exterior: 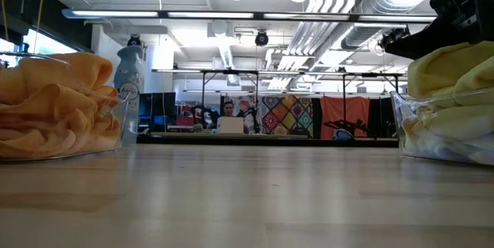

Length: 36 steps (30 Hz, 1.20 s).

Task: Sort microfiber towel by color & place in baskets
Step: Return to Home Position

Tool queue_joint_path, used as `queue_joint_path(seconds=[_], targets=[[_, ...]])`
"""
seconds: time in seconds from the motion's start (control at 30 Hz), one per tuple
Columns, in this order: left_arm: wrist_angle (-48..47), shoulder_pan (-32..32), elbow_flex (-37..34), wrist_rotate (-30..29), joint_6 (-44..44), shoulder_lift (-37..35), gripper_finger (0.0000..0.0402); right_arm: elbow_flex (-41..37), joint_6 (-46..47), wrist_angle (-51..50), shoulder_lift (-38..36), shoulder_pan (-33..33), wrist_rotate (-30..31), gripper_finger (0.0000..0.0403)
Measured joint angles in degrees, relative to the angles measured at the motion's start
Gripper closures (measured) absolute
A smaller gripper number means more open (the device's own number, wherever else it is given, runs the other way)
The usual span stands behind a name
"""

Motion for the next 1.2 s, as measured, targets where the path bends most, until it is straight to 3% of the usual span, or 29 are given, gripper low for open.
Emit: queue_joint_path(seconds=[0.17,0.3,0.53,0.97,1.2], targets=[[6.1,-1.4,-3.0,-1.5,3.8,-2.7,0.0401,0.0,0.1,0.0,0.0,0.0,0.3,0.0403],[18.5,-1.4,-13.1,-1.3,5.5,-7.7,0.0401,0.0,0.1,0.0,0.0,0.0,0.3,0.0403],[32.0,0.6,-27.3,-0.3,10.1,-20.6,0.0401,0.0,0.1,0.0,0.0,0.0,0.3,0.0403],[32.0,4.8,-40.2,7.7,15.4,-47.4,0.0401,0.0,0.1,0.0,0.0,0.0,0.3,0.0402],[31.0,6.3,-43.3,15.6,14.5,-47.5,0.0401,0.0,0.1,-0.1,0.1,0.0,0.3,0.0402]])
